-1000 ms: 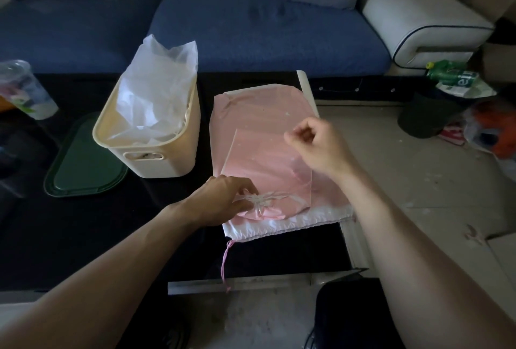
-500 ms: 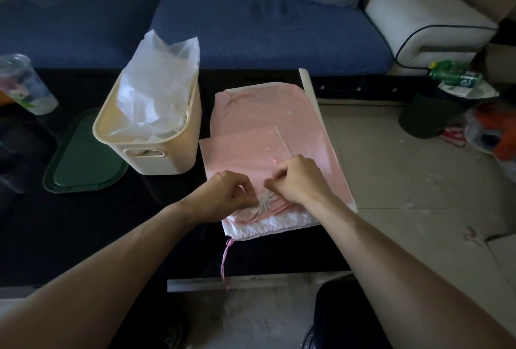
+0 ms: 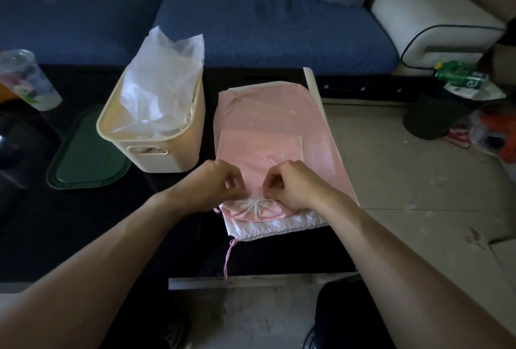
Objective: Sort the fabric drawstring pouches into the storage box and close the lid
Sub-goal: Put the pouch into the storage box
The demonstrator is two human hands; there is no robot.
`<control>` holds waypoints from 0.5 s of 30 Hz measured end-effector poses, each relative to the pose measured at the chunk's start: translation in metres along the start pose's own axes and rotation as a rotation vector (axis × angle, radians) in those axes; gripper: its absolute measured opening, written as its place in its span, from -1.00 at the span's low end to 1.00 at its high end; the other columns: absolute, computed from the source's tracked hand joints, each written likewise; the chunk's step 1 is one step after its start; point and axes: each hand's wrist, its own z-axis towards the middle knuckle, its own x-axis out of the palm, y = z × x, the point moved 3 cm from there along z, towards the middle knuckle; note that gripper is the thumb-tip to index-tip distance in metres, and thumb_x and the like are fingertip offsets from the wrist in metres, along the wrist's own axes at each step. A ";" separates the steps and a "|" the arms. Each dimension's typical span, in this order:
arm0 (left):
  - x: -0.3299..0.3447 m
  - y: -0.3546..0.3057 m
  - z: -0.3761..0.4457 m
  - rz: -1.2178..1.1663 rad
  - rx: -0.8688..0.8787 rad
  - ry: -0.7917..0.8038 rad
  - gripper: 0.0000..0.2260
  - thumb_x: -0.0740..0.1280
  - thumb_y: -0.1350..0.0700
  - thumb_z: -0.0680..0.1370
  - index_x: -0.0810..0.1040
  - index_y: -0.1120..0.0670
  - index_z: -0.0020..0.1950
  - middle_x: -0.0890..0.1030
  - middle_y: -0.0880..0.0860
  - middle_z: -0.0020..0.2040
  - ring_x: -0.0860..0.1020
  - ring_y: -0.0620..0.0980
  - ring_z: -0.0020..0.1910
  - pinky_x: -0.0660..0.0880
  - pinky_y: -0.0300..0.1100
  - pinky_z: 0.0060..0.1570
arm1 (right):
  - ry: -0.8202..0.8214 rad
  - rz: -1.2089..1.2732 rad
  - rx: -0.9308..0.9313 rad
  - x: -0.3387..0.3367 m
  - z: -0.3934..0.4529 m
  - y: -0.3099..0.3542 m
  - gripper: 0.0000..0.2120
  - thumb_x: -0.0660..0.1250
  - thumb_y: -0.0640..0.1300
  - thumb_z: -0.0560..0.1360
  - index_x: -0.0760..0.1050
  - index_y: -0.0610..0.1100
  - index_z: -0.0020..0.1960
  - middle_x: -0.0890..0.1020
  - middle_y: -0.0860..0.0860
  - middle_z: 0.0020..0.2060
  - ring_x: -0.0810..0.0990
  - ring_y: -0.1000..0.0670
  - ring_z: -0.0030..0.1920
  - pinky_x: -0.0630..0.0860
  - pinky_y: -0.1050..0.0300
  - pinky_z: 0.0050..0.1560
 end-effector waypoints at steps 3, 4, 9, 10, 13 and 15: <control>-0.014 0.005 -0.001 0.083 -0.011 -0.056 -0.90 0.42 0.06 0.55 0.65 0.07 -0.08 0.64 -0.08 -0.16 0.59 -0.22 -0.18 0.50 -0.32 -0.19 | 0.086 -0.042 0.009 0.006 0.001 -0.002 -0.90 0.44 -0.23 0.50 0.68 -0.08 -0.02 0.71 0.03 -0.08 0.64 0.06 -0.07 0.55 0.22 0.00; -0.016 0.007 -0.002 0.074 -0.031 -0.105 -0.91 0.40 0.08 0.56 0.63 0.10 -0.07 0.64 -0.07 -0.15 0.60 -0.16 -0.16 0.52 -0.23 -0.16 | 0.102 -0.047 0.005 0.008 0.002 -0.001 -0.88 0.44 -0.26 0.48 0.68 -0.08 -0.03 0.71 0.01 -0.07 0.65 0.04 -0.06 0.57 0.16 0.04; -0.027 -0.006 -0.007 0.119 0.149 -0.557 -0.84 0.40 0.13 0.55 0.56 0.11 0.11 0.58 0.00 0.04 0.54 -0.05 0.02 0.50 -0.09 0.07 | 0.138 -0.018 0.003 0.009 0.003 -0.002 -0.84 0.41 -0.32 0.49 0.68 -0.13 0.00 0.72 0.01 -0.05 0.65 0.06 -0.05 0.58 0.16 0.07; -0.027 -0.010 -0.009 0.183 0.196 -0.564 -0.74 0.42 0.09 0.53 0.55 0.08 0.20 0.54 0.02 0.15 0.47 -0.01 0.16 0.40 -0.08 0.18 | 0.139 -0.014 0.005 0.009 0.003 -0.002 -0.83 0.40 -0.32 0.49 0.69 -0.13 0.00 0.71 0.02 -0.06 0.64 0.07 -0.08 0.56 0.20 0.03; -0.010 -0.013 -0.008 0.346 0.264 -0.302 -0.56 0.42 0.00 0.50 0.49 -0.02 0.37 0.46 -0.04 0.36 0.29 0.00 0.40 0.22 -0.04 0.31 | 0.126 -0.031 -0.007 0.009 0.002 -0.001 -0.80 0.38 -0.35 0.49 0.69 -0.13 0.00 0.72 0.00 -0.08 0.60 0.11 -0.17 0.47 0.36 -0.14; 0.008 -0.008 -0.005 0.327 0.197 -0.040 -0.60 0.37 0.05 0.56 0.50 -0.05 0.40 0.51 -0.07 0.35 0.36 -0.03 0.41 0.26 -0.09 0.36 | 0.117 -0.038 -0.010 0.008 0.003 -0.002 -0.77 0.35 -0.38 0.48 0.69 -0.12 -0.02 0.71 0.01 -0.12 0.60 0.12 -0.20 0.45 0.43 -0.24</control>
